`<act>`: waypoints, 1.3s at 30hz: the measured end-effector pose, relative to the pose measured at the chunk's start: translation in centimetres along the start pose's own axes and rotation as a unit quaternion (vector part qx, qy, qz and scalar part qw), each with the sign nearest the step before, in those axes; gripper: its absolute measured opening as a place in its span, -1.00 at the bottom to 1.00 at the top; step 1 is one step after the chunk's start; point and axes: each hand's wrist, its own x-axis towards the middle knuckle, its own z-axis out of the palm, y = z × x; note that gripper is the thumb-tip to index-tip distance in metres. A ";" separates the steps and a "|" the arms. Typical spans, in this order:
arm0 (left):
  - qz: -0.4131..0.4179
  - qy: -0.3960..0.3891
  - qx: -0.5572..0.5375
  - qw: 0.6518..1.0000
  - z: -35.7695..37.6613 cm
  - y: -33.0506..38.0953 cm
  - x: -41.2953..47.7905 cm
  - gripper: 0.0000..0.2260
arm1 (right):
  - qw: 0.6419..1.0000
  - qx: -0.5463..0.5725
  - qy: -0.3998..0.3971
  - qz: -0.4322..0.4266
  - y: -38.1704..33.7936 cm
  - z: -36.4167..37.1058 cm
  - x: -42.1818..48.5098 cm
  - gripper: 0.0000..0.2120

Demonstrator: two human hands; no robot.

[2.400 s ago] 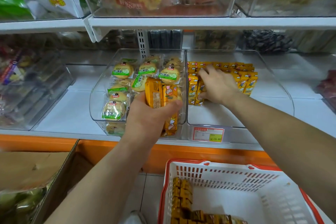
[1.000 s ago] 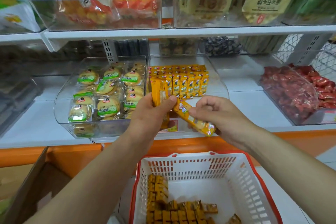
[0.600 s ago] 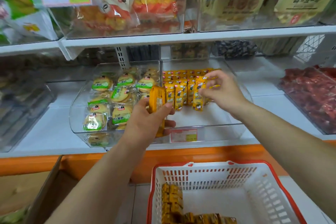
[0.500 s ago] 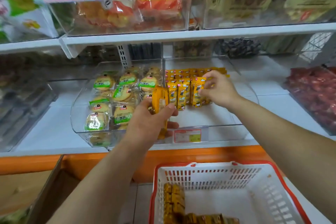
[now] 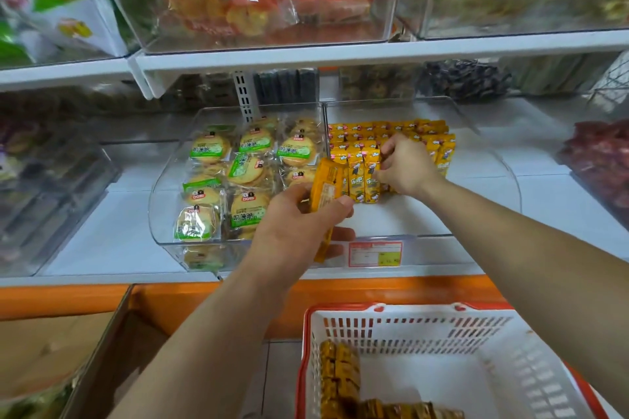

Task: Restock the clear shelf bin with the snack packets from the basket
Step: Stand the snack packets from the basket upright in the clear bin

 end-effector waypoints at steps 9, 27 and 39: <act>-0.038 -0.080 -0.030 0.996 1.3 0.5 -0.4 -0.80 | 0.988 0.152 0.033 -0.022 -1.6 -7.2 -9.9 -0.78; -0.038 -0.065 -0.076 0.994 5.7 1.1 -2.1 -0.76 | 0.942 0.281 -0.047 -0.179 -2.2 -11.3 -18.1 -0.64; 0.025 -0.014 -0.045 0.999 5.2 0.1 -1.0 -0.33 | 0.939 0.323 -0.078 -0.085 -2.4 -10.6 -16.8 -0.87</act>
